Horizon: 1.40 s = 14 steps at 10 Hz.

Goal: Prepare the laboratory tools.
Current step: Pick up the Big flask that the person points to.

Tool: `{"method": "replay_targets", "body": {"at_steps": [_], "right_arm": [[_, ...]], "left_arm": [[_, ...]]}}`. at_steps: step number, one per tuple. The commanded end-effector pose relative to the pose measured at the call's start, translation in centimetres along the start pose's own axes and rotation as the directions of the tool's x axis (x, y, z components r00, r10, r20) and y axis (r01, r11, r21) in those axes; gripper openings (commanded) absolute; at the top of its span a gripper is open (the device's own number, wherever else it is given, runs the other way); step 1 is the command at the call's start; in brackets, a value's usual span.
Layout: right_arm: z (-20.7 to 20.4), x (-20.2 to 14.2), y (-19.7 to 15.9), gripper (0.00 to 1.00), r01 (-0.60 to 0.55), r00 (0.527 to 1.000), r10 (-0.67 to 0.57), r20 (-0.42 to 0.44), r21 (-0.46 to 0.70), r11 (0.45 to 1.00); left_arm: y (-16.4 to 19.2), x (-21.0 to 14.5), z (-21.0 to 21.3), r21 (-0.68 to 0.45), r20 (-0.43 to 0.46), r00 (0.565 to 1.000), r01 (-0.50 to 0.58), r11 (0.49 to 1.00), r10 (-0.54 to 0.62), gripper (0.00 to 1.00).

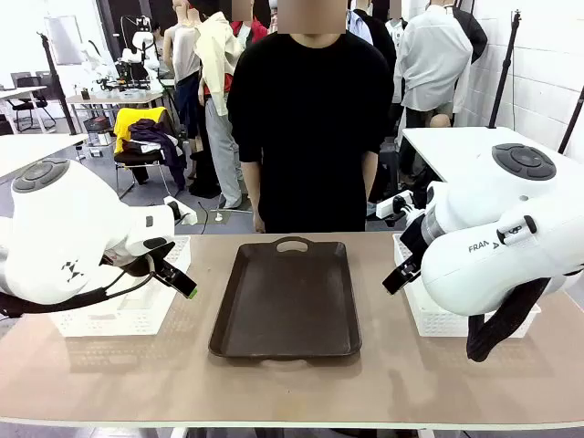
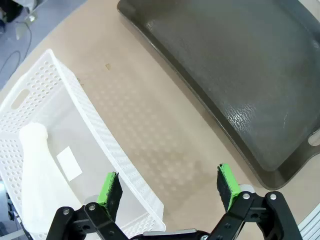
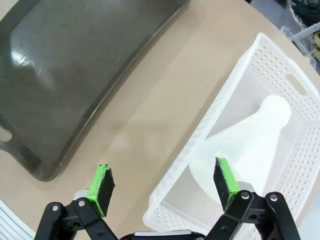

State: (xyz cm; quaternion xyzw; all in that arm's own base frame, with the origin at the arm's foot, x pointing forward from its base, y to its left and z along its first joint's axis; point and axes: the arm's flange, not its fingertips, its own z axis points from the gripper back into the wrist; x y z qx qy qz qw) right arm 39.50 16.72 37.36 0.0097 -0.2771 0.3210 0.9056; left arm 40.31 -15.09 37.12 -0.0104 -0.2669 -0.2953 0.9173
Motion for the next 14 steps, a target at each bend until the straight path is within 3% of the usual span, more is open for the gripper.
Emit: {"method": "replay_targets", "body": {"at_steps": [1, 14], "right_arm": [[0.00, 0.00, 0.00, 1.00, 0.000, 1.000, 0.000, 0.000, 0.000, 1.000], [0.00, 0.00, 0.01, 1.00, -0.001, 1.000, 0.001, 0.000, 0.000, 1.000]], "left_arm": [[0.00, 0.00, 0.01, 0.000, 0.000, 1.000, 0.000, 1.000, 0.000, 1.00], [-0.07, 0.02, 0.00, 0.000, 0.000, 1.000, 0.002, 1.000, -0.002, 1.00]]}}
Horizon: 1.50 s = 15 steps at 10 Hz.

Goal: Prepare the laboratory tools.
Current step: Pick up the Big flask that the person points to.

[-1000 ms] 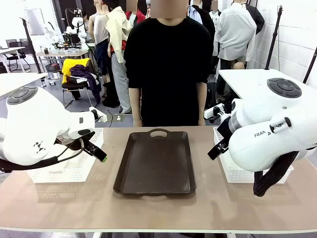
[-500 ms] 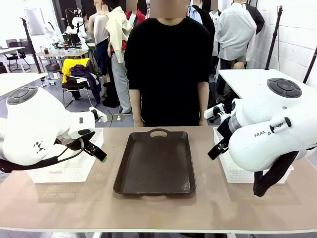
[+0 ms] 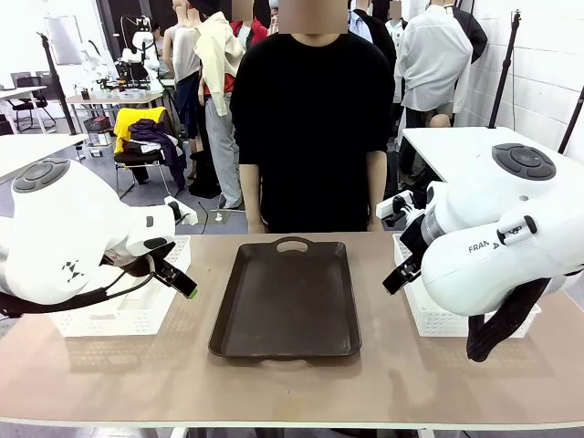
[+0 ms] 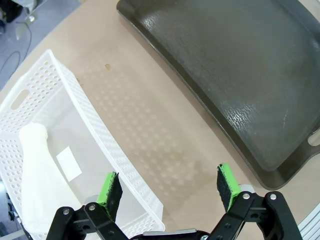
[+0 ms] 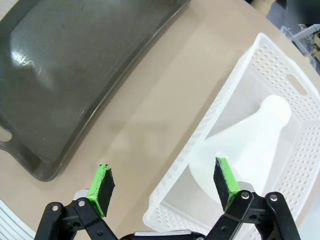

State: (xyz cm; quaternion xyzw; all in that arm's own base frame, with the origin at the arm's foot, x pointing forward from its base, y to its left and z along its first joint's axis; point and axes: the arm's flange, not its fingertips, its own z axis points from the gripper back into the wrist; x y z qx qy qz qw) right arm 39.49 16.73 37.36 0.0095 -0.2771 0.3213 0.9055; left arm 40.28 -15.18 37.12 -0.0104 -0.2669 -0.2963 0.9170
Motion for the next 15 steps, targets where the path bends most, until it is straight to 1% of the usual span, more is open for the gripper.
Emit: {"method": "replay_targets", "body": {"at_steps": [1, 2, 3, 4, 5, 6, 7, 8, 9, 10, 11, 12, 13, 14, 15], "right_arm": [[2.1, 0.1, -0.9, 1.00, 0.027, 0.999, -0.027, 0.033, 0.018, 0.999], [3.9, 0.3, -1.8, 1.00, 0.037, 0.998, -0.039, 0.043, 0.041, 0.998], [5.6, 0.7, -2.8, 1.00, 0.056, 0.996, -0.063, 0.070, 0.090, 0.994], [7.3, 0.6, -3.9, 1.00, 0.082, 0.991, -0.096, 0.096, 0.140, 0.987], [8.8, 0.4, -5.3, 1.00, 0.120, 0.983, -0.143, 0.114, 0.186, 0.975], [10.0, 0.0, -7.5, 1.00, 0.182, 0.972, -0.214, 0.098, 0.264, 0.947], [11.1, -0.8, -9.6, 1.00, 0.211, 0.966, -0.252, 0.060, 0.384, 0.899], [11.7, -1.6, -11.3, 1.00, 0.235, 0.953, -0.299, 0.059, 0.480, 0.845], [11.6, -2.1, -13.0, 1.00, 0.270, 0.934, -0.354, 0.050, 0.551, 0.790], [11.0, -2.7, -14.4, 1.00, 0.298, 0.920, -0.391, 0.024, 0.603, 0.739], [10.7, -3.8, -15.2, 1.00, 0.325, 0.911, -0.413, -0.006, 0.629, 0.706], [10.0, -4.3, -16.5, 1.00, 0.329, 0.903, -0.429, -0.008, 0.653, 0.682], [9.5, -5.1, -16.5, 1.00, 0.355, 0.889, -0.456, -0.029, 0.673, 0.649], [9.0, -5.5, -16.9, 1.00, 0.379, 0.877, -0.479, -0.042, 0.671, 0.637], [8.4, -6.0, -17.1, 1.00, 0.397, 0.868, -0.494, -0.057, 0.679, 0.618]], "left_arm": [[0.3, 0.4, 1.5, 0.000, 0.011, 1.000, -0.003, 1.000, 0.003, 1.00], [0.8, 0.7, 3.0, 0.009, 0.026, 1.000, -0.011, 1.000, 0.011, 1.00], [1.4, 1.0, 4.4, 0.004, 0.046, 0.999, -0.014, 1.000, 0.014, 1.00], [1.9, 1.0, 5.7, -0.025, 0.063, 0.997, -0.051, 0.998, 0.053, 1.00], [2.8, 0.9, 7.2, -0.084, 0.074, 0.992, -0.097, 0.992, 0.103, 1.00], [4.4, 0.6, 8.7, -0.220, 0.076, 0.984, -0.140, 0.965, 0.160, 1.00], [6.6, 0.0, 10.0, -0.304, 0.111, 0.969, -0.179, 0.936, 0.222, 1.00], [8.3, -0.6, 10.9, -0.417, 0.133, 0.952, -0.199, 0.887, 0.276, 1.00], [10.0, -1.5, 11.6, -0.509, 0.140, 0.935, -0.214, 0.834, 0.326, 1.00], [11.9, -2.6, 11.7, -0.583, 0.129, 0.908, -0.255, 0.771, 0.398, 1.00], [13.1, -4.1, 11.9, -0.663, 0.113, 0.882, -0.276, 0.696, 0.457, 1.00], [14.6, -5.0, 11.1, -0.728, 0.116, 0.856, -0.272, 0.629, 0.504, 1.00], [15.1, -6.1, 11.2, -0.766, 0.077, 0.836, -0.299, 0.569, 0.543, 1.00], [15.8, -7.0, 10.8, -0.785, 0.043, 0.826, -0.320, 0.530, 0.562, 1.00], [16.5, -7.8, 10.4, -0.785, 0.004, 0.813, -0.357, 0.505, 0.582, 1.00]]}}
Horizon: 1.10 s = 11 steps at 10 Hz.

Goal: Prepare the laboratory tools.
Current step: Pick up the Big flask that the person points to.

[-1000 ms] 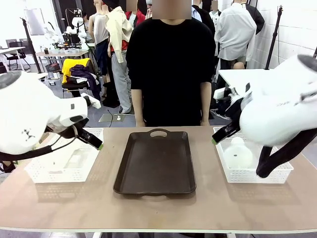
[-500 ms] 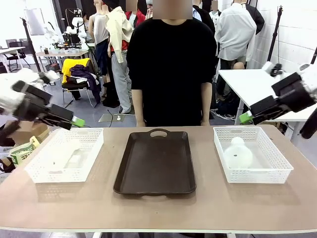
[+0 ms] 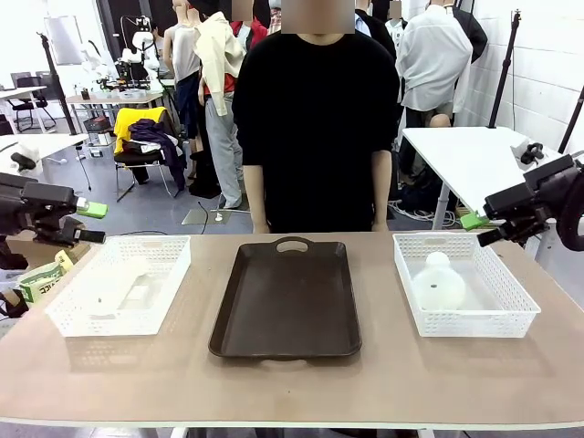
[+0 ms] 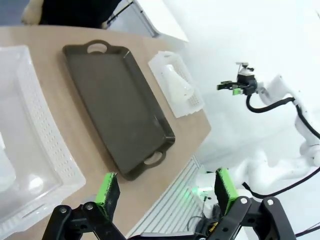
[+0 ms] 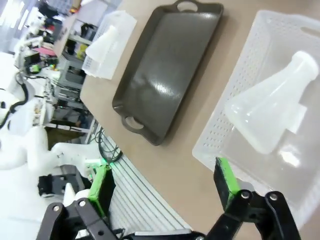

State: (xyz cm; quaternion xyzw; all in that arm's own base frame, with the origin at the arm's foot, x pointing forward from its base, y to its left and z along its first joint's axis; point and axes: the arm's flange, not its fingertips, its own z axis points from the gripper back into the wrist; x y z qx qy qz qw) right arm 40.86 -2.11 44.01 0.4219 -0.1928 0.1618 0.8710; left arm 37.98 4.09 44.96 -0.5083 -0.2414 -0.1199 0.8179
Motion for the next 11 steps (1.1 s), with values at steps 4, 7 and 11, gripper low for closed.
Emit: {"method": "replay_targets", "body": {"at_steps": [4, 7, 11], "right_arm": [[0.2, -0.7, -2.1, 1.00, 0.033, 0.999, -0.034, 0.028, 0.047, 0.998], [0.2, -0.7, -2.2, 1.00, 0.013, 0.999, -0.015, 0.036, 0.061, 0.998], [0.5, -0.9, -1.8, 1.00, 0.033, 0.999, -0.034, 0.018, 0.035, 0.999]], "left_arm": [[3.8, 0.6, 0.0, 0.061, -0.025, 0.992, -0.121, 0.991, 0.122, 1.00], [3.4, 0.8, -0.1, 0.059, -0.037, 0.994, -0.103, 0.993, 0.105, 1.00], [3.1, 0.8, -0.3, 0.077, -0.063, 0.991, -0.109, 0.991, 0.114, 1.00]]}}
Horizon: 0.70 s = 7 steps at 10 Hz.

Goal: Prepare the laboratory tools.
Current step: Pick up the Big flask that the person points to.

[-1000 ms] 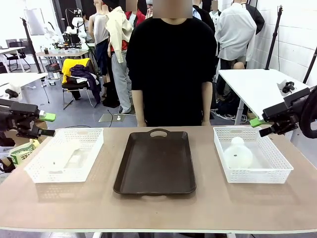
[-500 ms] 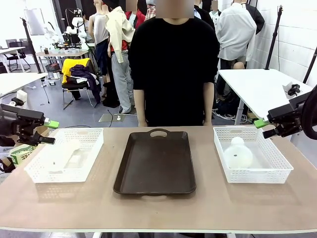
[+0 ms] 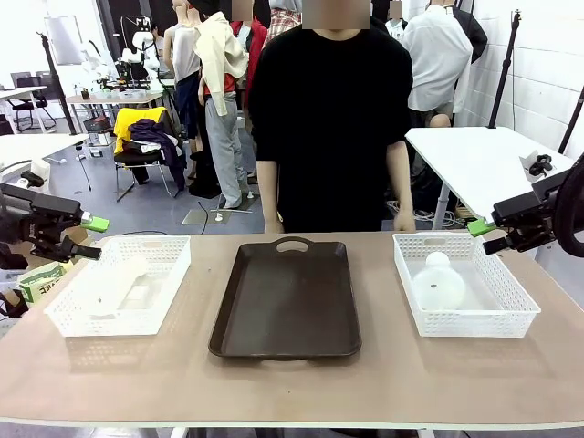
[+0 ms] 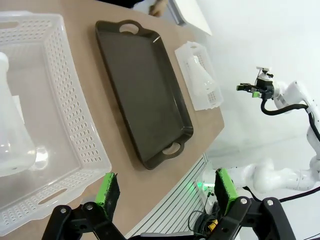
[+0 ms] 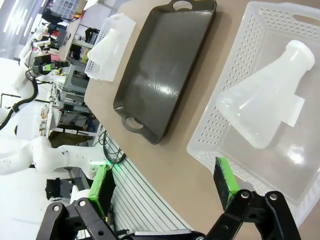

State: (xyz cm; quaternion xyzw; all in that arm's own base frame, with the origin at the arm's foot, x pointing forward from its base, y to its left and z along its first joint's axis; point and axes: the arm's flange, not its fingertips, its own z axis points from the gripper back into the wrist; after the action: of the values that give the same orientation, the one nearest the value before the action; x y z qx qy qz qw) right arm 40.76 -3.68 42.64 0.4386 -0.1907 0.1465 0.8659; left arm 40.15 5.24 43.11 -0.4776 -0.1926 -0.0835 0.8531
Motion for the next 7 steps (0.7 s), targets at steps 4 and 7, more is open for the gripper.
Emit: {"method": "replay_targets", "body": {"at_steps": [4, 7], "right_arm": [[0.6, 0.1, -0.3, 1.00, 0.034, 0.999, -0.035, 0.019, 0.051, 0.998], [1.9, -0.4, -1.5, 1.00, 0.071, 0.996, -0.076, 0.039, 0.117, 0.991]], "left_arm": [[-0.1, 0.1, -0.3, -0.168, -0.026, 0.999, -0.045, 0.985, 0.041, 1.00], [0.5, -0.1, 1.5, -0.350, -0.086, 0.989, -0.142, 0.926, 0.120, 1.00]]}}
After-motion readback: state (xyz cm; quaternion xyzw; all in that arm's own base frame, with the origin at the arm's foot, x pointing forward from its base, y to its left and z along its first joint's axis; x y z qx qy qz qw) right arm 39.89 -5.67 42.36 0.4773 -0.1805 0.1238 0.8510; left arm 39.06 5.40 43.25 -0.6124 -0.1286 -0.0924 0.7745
